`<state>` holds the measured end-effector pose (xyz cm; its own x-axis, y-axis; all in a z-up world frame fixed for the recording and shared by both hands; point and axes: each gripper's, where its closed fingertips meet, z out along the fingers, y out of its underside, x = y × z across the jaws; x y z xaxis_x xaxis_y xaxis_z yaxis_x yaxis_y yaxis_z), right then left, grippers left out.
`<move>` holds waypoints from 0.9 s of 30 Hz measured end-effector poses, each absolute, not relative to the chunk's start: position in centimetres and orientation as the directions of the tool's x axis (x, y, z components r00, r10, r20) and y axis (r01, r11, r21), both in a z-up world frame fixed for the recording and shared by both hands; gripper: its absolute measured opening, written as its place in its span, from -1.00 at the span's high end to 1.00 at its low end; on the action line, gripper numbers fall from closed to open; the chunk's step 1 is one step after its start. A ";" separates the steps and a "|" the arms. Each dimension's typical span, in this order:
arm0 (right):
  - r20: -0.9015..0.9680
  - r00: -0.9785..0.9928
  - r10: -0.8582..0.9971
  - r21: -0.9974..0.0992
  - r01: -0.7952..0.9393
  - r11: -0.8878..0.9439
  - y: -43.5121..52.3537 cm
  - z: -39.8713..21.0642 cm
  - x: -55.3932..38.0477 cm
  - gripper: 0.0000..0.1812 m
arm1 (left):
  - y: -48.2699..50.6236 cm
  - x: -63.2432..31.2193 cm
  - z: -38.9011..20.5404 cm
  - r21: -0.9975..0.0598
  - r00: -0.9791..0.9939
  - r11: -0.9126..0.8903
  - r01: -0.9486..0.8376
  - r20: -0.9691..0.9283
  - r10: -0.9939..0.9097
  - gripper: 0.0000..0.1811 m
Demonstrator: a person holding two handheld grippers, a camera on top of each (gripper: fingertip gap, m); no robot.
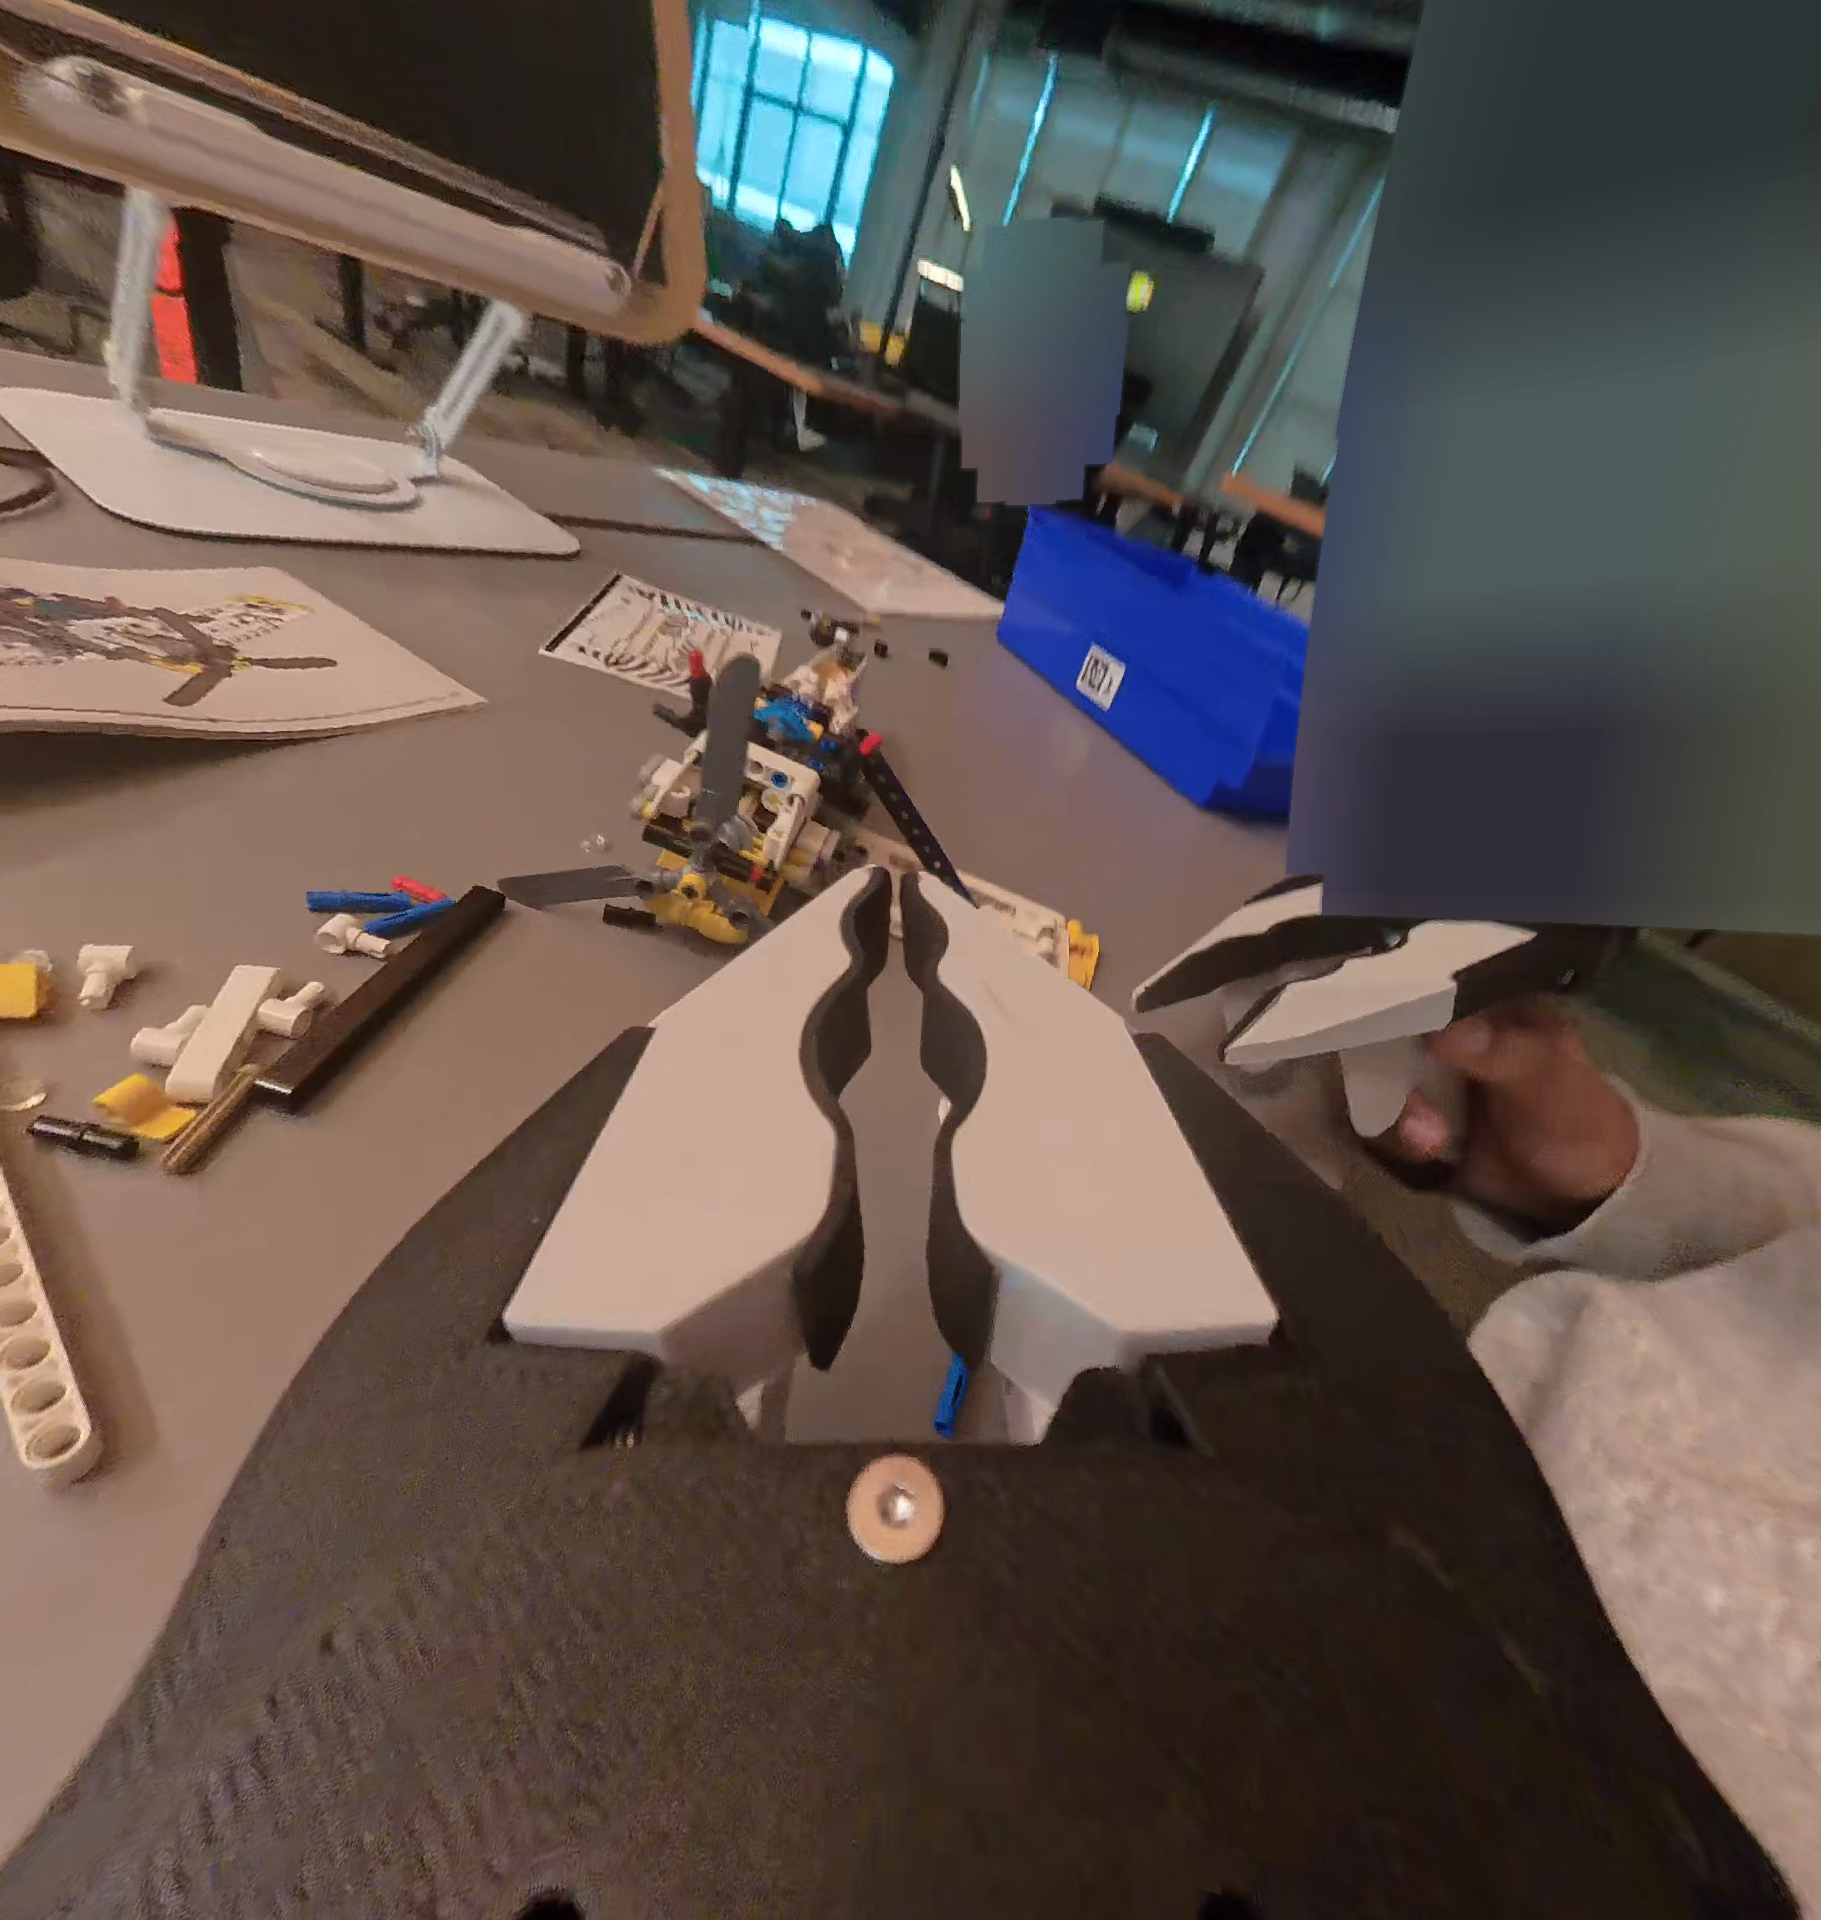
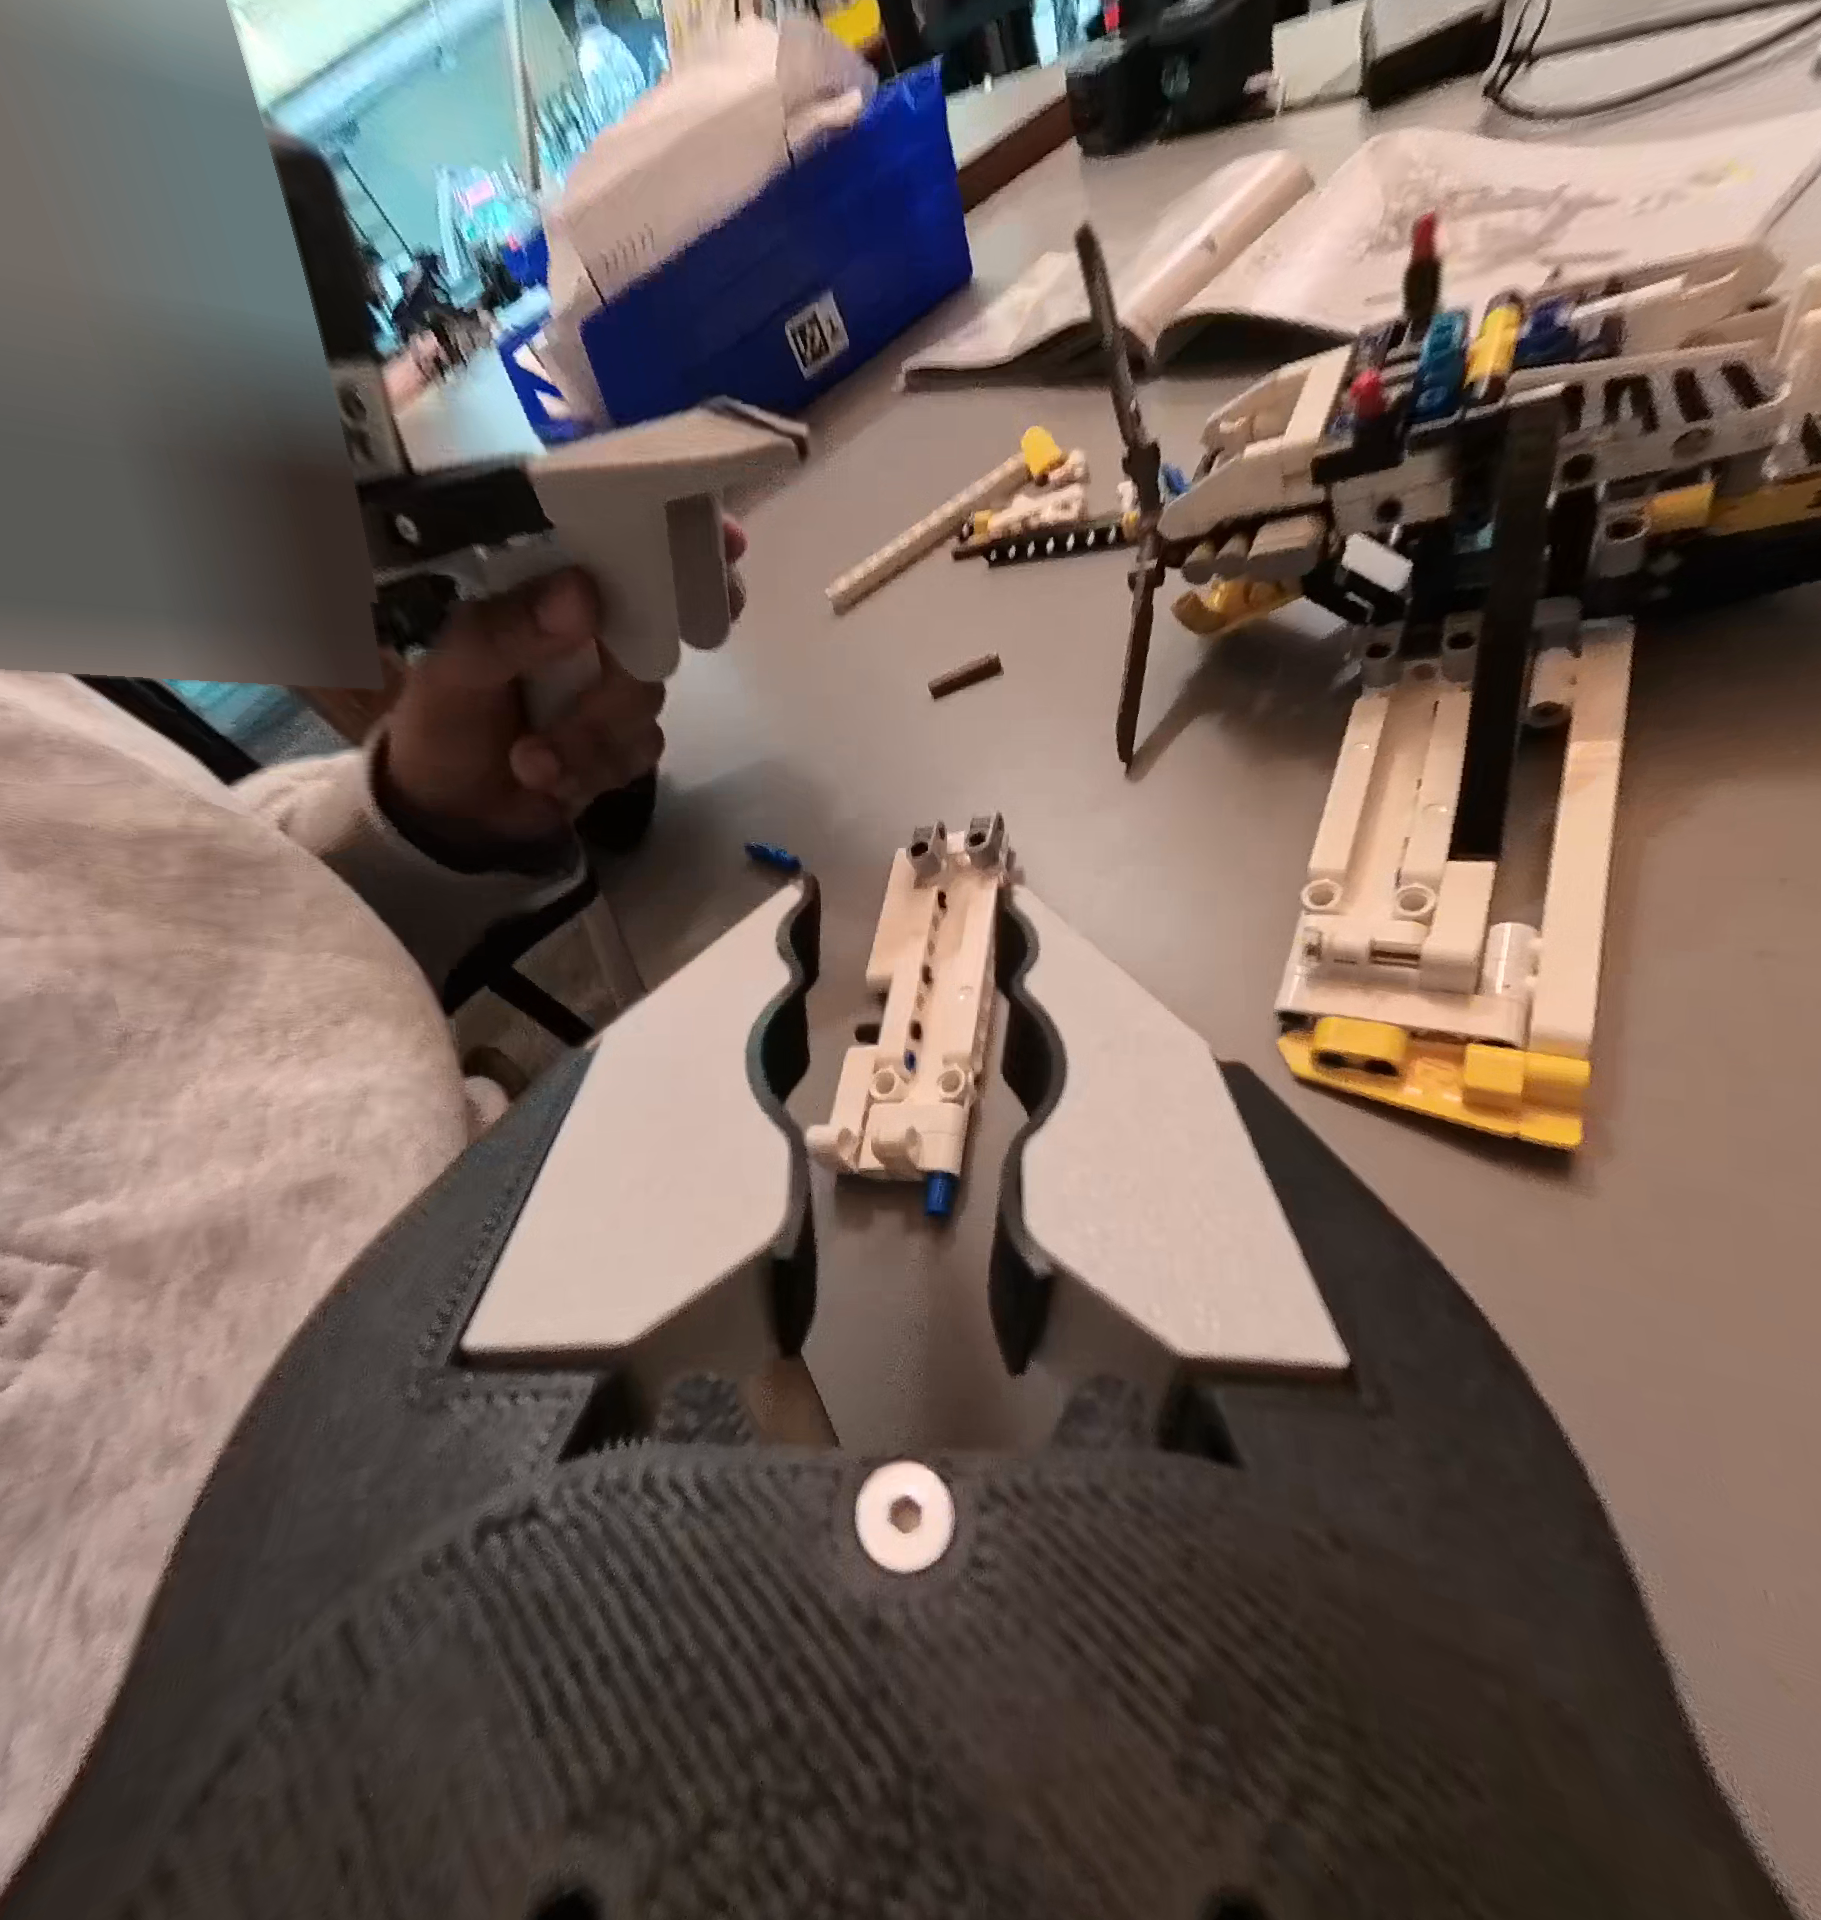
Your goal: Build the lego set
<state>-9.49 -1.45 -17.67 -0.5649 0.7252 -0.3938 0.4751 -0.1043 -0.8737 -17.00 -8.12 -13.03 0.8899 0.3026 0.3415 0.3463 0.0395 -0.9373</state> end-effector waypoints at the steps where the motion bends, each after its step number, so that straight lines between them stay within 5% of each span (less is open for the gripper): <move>1: -0.405 -0.568 0.716 -0.879 0.459 -0.133 -1.4 -17.2 -9.6 0.66 | -8.5 -17.3 -12.9 -0.926 0.880 0.072 0.371 0.375 0.292 1.00; 8: -0.478 -0.632 0.611 -0.879 0.348 -0.327 -0.3 -13.7 -9.0 0.84 | -9.5 -18.6 -12.8 -0.850 0.818 0.172 0.497 0.526 0.233 0.99; 14: -0.547 -0.628 0.554 -0.818 0.258 -0.515 2.3 -11.5 -9.3 0.79 | -9.8 -18.8 -12.7 -0.822 0.801 0.197 0.535 0.567 0.193 0.90; 27: -0.563 -0.603 0.565 -0.814 0.283 -0.508 2.3 -11.9 -9.8 0.75 | -10.0 -18.8 -12.5 -0.811 0.797 0.210 0.546 0.580 0.167 0.80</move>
<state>-9.77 2.33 -11.94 -0.6030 0.5654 -0.5628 0.2830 -0.5079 -0.8136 -18.76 -9.96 -12.51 0.7973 0.1673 0.5800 0.5459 0.2103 -0.8110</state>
